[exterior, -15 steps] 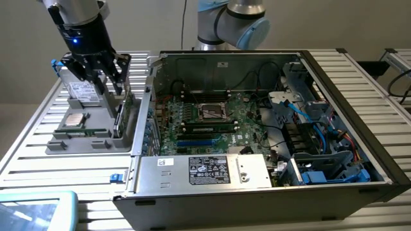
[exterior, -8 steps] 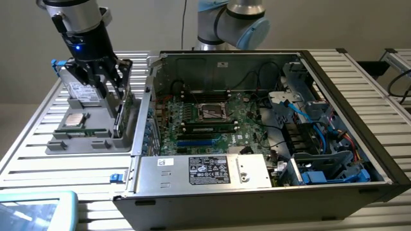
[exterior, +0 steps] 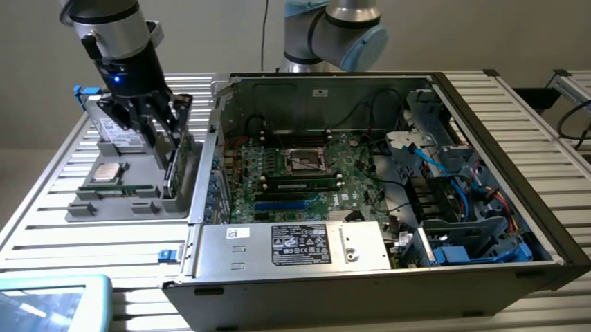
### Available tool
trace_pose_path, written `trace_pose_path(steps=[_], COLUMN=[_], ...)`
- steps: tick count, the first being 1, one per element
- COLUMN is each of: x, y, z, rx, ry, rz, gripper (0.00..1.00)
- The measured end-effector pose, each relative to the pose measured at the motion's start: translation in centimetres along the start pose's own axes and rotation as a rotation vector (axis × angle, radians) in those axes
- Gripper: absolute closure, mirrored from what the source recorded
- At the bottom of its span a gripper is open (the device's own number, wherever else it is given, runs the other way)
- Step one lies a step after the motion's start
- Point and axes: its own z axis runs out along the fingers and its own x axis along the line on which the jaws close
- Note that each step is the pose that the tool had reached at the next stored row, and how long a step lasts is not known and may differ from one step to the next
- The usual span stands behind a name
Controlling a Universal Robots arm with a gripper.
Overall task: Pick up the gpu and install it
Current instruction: 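Pick up the gpu and move the gpu toward the slot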
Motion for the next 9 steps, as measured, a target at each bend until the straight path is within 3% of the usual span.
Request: trace_pose_path(steps=[5,9], x=[0.1,0.2], y=[-0.05,-0.07], z=[0.79,1.17], rx=[-0.0006,-0.0015], ry=[-0.0005,-0.0104], rz=[-0.030,-0.040], gripper=[0.52,0.52])
